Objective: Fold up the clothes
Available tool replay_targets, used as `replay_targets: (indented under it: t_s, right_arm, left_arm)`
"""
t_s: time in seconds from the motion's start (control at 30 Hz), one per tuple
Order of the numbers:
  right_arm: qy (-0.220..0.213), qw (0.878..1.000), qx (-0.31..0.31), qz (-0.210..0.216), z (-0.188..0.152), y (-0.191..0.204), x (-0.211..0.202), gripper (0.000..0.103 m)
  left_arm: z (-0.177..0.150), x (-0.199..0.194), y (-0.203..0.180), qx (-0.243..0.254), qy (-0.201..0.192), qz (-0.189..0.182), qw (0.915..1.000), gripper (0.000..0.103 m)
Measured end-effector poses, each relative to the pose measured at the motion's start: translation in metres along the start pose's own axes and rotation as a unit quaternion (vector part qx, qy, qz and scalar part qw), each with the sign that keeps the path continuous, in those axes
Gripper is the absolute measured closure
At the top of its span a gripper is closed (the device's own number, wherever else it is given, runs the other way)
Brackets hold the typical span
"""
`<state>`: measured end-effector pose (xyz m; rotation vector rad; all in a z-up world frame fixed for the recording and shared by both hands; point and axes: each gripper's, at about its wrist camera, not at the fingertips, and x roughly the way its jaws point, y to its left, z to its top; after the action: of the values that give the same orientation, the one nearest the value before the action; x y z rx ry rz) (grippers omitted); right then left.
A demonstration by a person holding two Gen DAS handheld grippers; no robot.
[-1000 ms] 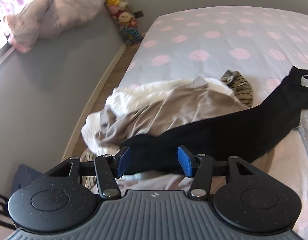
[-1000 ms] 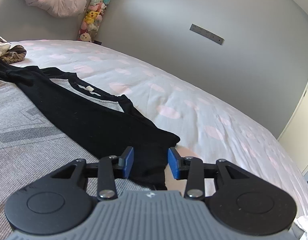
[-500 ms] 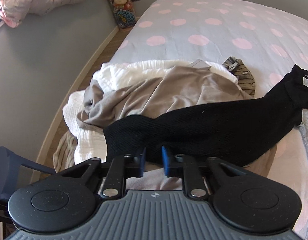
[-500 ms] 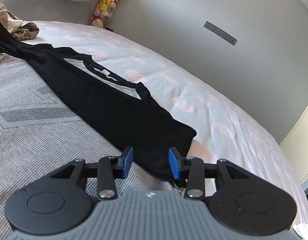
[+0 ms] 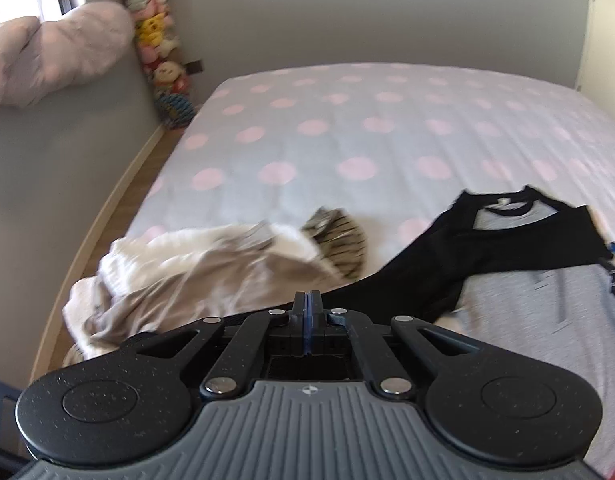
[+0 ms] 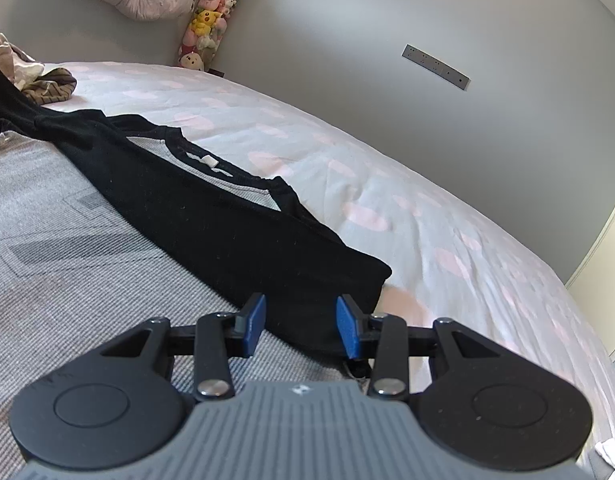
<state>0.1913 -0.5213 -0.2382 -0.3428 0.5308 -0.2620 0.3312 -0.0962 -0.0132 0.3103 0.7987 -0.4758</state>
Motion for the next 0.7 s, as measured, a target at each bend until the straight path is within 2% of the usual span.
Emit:
replay_targets:
  t_s: [0.17,0.27,0.37,0.47,0.6,0.7]
  right_arm:
    - [-0.006,1.0,0.003,0.006,0.001,0.001,-0.004,0.06]
    - [-0.006,1.0,-0.001,0.01,0.001,0.003,-0.004,0.06]
    - [-0.007,1.0,-0.002,0.014,0.001,0.003,-0.004,0.06]
    - [-0.006,1.0,0.001,0.016,0.001,0.002,-0.004,0.06]
    - [-0.001,1.0,0.002,0.022,0.001,0.002,-0.001,0.06]
    - [0.003,1.0,-0.002,0.026,0.0,0.004,0.001,0.059]
  left_arm:
    - [-0.005,0.012,-0.05,0.003,-0.009,-0.047,0.9988,0.103]
    - [-0.015,0.028,-0.071,-0.002,-0.006,-0.064,0.9979,0.103]
    - [-0.029,0.046,-0.083,-0.005,0.012,-0.066,0.9978,0.103]
    - [-0.04,0.054,-0.077,-0.008,0.023,-0.037,0.999,0.103]
    - [-0.043,0.047,-0.033,-0.05,0.021,0.014,0.9984,0.102]
    - [-0.044,0.038,0.006,-0.075,0.016,0.058,0.9953,0.088]
